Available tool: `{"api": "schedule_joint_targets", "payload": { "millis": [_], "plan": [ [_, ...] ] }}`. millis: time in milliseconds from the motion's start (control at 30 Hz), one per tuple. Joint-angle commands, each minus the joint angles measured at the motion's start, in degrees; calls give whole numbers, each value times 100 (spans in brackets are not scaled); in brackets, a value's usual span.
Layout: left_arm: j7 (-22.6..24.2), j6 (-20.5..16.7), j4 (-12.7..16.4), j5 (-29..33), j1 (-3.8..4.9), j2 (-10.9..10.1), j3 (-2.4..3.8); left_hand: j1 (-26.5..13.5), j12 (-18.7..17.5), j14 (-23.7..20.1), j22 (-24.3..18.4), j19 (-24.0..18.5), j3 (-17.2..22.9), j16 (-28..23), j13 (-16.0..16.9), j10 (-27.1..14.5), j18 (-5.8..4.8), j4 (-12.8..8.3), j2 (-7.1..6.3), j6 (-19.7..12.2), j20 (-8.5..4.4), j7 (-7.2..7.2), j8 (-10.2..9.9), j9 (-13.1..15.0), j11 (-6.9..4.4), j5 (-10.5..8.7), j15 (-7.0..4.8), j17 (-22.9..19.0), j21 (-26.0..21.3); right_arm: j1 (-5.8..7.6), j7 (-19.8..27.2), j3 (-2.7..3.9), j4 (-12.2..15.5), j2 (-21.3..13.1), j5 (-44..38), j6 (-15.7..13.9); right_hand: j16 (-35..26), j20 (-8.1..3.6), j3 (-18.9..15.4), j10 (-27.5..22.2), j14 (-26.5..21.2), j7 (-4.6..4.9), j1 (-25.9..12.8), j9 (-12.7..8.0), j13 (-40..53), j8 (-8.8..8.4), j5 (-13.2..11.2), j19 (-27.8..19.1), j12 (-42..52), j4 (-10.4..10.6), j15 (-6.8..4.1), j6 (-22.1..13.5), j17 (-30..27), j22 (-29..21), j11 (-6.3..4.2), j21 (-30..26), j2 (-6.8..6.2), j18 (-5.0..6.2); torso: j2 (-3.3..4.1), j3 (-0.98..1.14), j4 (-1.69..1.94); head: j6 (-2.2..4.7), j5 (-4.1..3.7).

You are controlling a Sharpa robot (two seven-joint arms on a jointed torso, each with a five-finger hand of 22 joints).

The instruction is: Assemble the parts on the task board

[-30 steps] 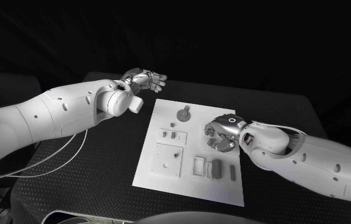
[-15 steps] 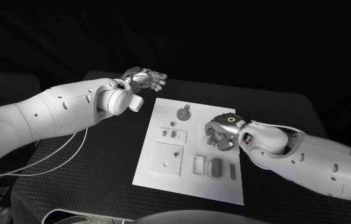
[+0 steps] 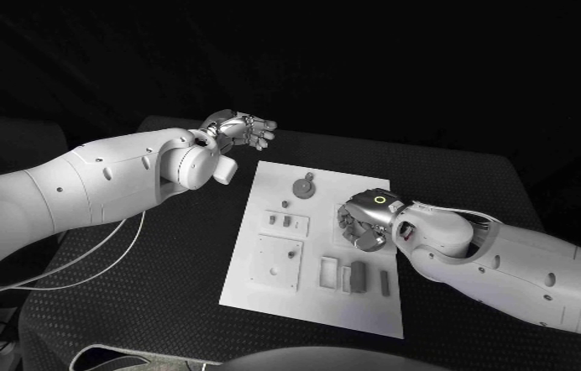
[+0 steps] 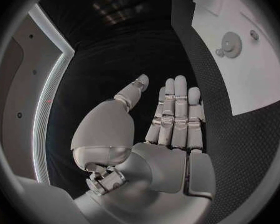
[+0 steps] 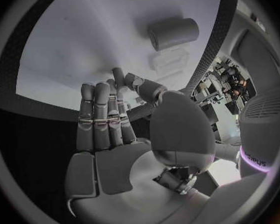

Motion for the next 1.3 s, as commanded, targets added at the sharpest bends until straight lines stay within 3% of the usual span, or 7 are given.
{"api": "schedule_joint_targets", "payload": {
  "millis": [33,167,767,867,1067,1300],
  "plan": [
    [38,75,7,23,5,8,4,-52,6,48,10,36,-19,-25,-6,-35,89,2,-10,-39,16,0,22,-8,21,-33,1,6,-38,-23,5,-5,-5,15,-134,59,46,-9,9,155,19,-26,36,28,42,80,-12,69,85,71,-64,167,-11,105,-50,55,119,78,4,0,3,-12,6],
    [38,75,8,22,5,7,4,-51,6,48,11,36,-19,-26,-6,-35,89,2,-9,-39,16,0,23,-8,21,-34,1,8,-38,-35,-36,-5,12,17,-223,62,94,-47,78,328,57,-88,140,68,101,165,-12,116,162,30,-136,358,-17,108,-127,92,254,78,2,-1,4,-17,5],
    [42,72,12,21,5,0,4,-56,8,49,16,37,-19,-32,-6,-35,88,6,-3,-41,17,-1,29,-10,21,-34,1,17,-41,-35,-80,1,143,-53,-189,-350,206,-135,211,516,198,-145,216,137,210,210,-12,301,209,48,-236,522,-52,103,-219,223,323,78,-1,-2,2,-21,5],
    [38,68,10,21,5,0,4,-57,8,50,17,37,-19,-33,-6,-35,88,7,-2,-41,17,-1,30,-11,21,-34,2,19,-42,-23,-82,35,180,-80,-24,-295,209,-140,210,522,204,-148,219,144,215,213,-12,307,209,52,-239,527,-56,102,-223,228,312,78,-2,-3,2,-20,5],
    [34,71,8,21,5,9,4,-66,8,50,20,39,-22,-36,-6,-36,88,14,1,-43,18,0,32,-13,22,-35,2,24,-43,107,-69,168,275,-170,510,-162,213,-150,215,529,214,-149,226,159,227,211,-12,318,203,63,-244,523,-68,98,-227,235,290,78,-3,-5,-2,-1,3],
    [38,72,-2,21,5,7,4,-91,9,51,26,41,-29,-45,-7,-39,87,33,7,-51,19,3,37,-18,23,-41,3,37,-48,212,-30,296,552,-275,587,-81,218,-155,216,536,221,-152,228,169,234,214,-12,324,201,64,-247,530,-73,98,-230,241,272,78,-7,-5,-1,0,16]
  ]
}}
